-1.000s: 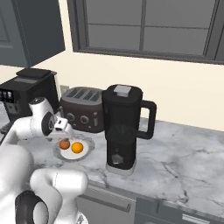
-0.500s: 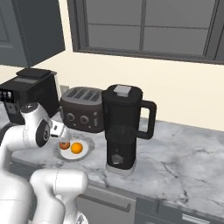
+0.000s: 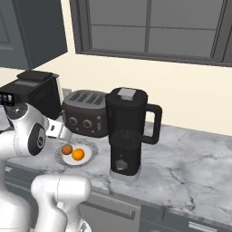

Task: Pick the orange and tangerine from the fridge and place them on the plate next to the blender to make a fruit smoothie.

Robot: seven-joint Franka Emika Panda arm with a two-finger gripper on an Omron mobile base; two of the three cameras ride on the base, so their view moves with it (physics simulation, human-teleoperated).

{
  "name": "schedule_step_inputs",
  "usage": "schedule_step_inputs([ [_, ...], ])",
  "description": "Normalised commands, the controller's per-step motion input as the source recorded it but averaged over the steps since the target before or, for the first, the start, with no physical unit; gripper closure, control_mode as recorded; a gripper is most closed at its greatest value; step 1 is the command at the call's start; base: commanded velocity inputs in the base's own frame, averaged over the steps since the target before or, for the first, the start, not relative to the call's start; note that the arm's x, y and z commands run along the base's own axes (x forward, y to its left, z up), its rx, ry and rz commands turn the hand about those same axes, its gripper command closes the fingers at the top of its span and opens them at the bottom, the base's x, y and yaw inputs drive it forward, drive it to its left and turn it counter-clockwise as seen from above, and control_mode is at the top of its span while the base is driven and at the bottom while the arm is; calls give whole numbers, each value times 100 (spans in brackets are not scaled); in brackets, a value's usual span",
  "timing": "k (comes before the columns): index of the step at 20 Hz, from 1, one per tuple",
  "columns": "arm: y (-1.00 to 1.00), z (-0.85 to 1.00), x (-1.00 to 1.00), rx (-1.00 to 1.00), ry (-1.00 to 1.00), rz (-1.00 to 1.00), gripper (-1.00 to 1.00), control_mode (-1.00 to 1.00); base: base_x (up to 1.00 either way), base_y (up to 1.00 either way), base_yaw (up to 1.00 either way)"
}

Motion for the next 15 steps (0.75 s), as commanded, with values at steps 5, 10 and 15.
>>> schedule_step_inputs([
  [5,-26,54,-34,2,-8,-1,-100,-100,0,0,0],
  [10,-27,32,-33,5,0,0,-100,-100,0,0,0],
  [15,-16,4,-21,3,-1,0,-100,-100,0,0,0],
])
